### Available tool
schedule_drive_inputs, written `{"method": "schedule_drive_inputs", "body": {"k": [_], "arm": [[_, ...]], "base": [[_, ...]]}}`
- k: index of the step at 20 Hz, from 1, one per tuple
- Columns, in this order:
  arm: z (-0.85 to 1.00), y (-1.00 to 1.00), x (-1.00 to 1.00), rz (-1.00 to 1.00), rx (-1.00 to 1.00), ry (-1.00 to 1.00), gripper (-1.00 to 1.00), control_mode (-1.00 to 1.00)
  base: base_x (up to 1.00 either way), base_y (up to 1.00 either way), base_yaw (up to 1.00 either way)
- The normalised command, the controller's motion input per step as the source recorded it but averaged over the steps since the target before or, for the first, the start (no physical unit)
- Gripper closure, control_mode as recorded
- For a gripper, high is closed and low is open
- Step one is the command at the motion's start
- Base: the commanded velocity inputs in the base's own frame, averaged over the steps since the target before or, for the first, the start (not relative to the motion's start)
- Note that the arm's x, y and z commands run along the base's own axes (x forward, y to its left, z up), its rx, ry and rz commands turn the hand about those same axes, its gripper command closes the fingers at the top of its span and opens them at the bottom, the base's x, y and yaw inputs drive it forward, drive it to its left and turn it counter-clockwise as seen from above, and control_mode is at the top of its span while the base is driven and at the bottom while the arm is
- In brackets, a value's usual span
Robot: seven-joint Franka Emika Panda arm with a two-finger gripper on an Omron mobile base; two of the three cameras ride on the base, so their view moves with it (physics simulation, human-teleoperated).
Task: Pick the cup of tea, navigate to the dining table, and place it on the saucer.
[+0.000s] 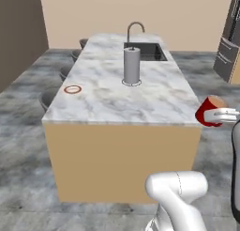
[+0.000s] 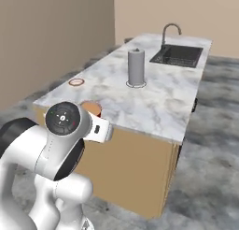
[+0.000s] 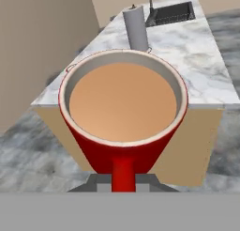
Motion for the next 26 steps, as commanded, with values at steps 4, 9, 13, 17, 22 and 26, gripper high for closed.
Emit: {"method": "schedule_drive_inputs", "body": {"k": [4,9,13,17,22,26], "arm": [[0.0,0.0,0.0,0.0,0.0,0.0,1.0,1.0],[0.0,0.0,0.0,0.0,0.0,0.0,1.0,1.0],[0.0,0.0,0.0,0.0,0.0,0.0,1.0,1.0],[0.0,0.0,0.0,0.0,0.0,0.0,1.0,1.0],[0.0,0.0,0.0,0.0,0.0,0.0,1.0,1.0],[0.0,0.0,0.0,0.0,0.0,0.0,1.0,1.0]], "base": [[0.24,1.0,-0.07],[0.22,1.0,-0.17],[0.4,1.0,-0.3],[0.53,1.0,-0.39],[0.51,1.0,-0.4],[0.38,1.0,-0.43]]}}
